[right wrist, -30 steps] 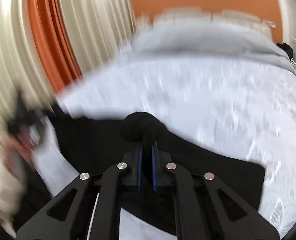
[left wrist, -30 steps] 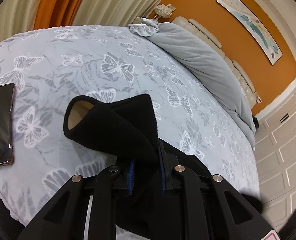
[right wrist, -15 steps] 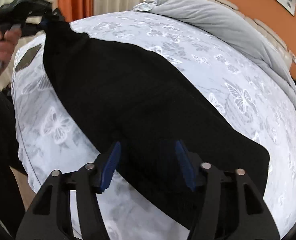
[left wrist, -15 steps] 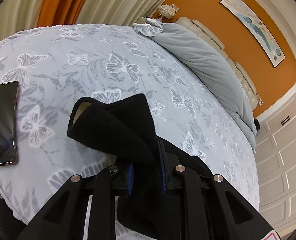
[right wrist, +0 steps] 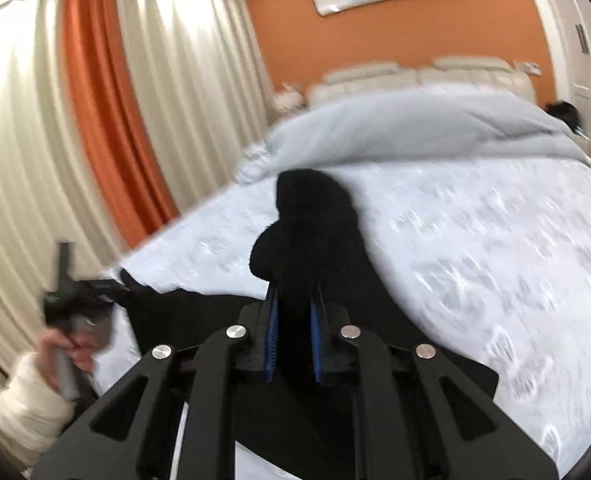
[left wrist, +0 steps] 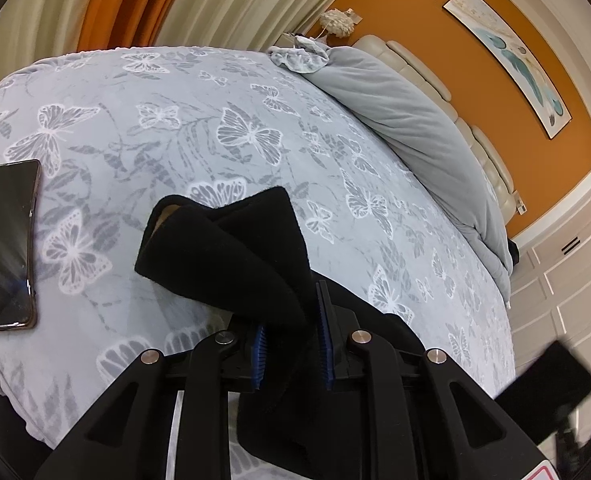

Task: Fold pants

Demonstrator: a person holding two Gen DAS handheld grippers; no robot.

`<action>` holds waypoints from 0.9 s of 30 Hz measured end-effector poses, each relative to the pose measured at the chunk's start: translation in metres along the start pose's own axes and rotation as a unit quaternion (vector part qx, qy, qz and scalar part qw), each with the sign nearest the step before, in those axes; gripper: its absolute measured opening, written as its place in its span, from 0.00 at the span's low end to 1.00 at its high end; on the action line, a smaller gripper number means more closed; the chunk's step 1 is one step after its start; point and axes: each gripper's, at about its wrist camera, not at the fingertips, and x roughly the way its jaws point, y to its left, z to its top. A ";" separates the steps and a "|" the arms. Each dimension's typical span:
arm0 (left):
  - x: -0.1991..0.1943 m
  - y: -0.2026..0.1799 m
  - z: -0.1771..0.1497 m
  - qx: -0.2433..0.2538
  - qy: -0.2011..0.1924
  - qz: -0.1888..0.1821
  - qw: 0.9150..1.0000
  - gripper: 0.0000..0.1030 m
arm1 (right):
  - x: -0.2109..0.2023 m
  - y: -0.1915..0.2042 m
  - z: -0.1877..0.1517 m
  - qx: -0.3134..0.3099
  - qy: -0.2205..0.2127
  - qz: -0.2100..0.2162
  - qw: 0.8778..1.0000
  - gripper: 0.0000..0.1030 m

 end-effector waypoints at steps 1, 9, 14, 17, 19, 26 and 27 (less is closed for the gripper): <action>0.000 0.000 0.000 0.001 -0.001 0.001 1.000 0.17 | 0.024 0.010 -0.012 -0.019 0.041 0.011 0.999 0.28; -0.001 -0.007 -0.001 0.010 0.010 -0.031 0.999 0.17 | 0.059 -0.012 -0.060 -0.006 0.155 -0.028 0.988 0.49; -0.008 -0.041 -0.006 0.058 -0.007 -0.062 0.996 0.12 | -0.031 -0.106 -0.045 0.165 0.012 -0.104 0.981 0.84; -0.028 -0.096 -0.022 0.120 -0.019 -0.114 0.986 0.11 | -0.057 -0.148 -0.057 0.248 -0.008 -0.126 0.960 0.83; -0.049 -0.149 -0.045 0.186 -0.027 -0.161 0.969 0.11 | -0.070 -0.164 -0.060 0.284 -0.024 -0.119 0.951 0.82; -0.010 -0.269 -0.188 0.373 0.114 -0.206 0.898 0.84 | -0.075 -0.181 -0.073 0.292 0.017 -0.099 0.951 0.82; 0.000 -0.268 -0.205 0.392 0.128 -0.195 0.890 0.81 | -0.071 -0.181 -0.076 0.291 0.029 -0.098 0.951 0.82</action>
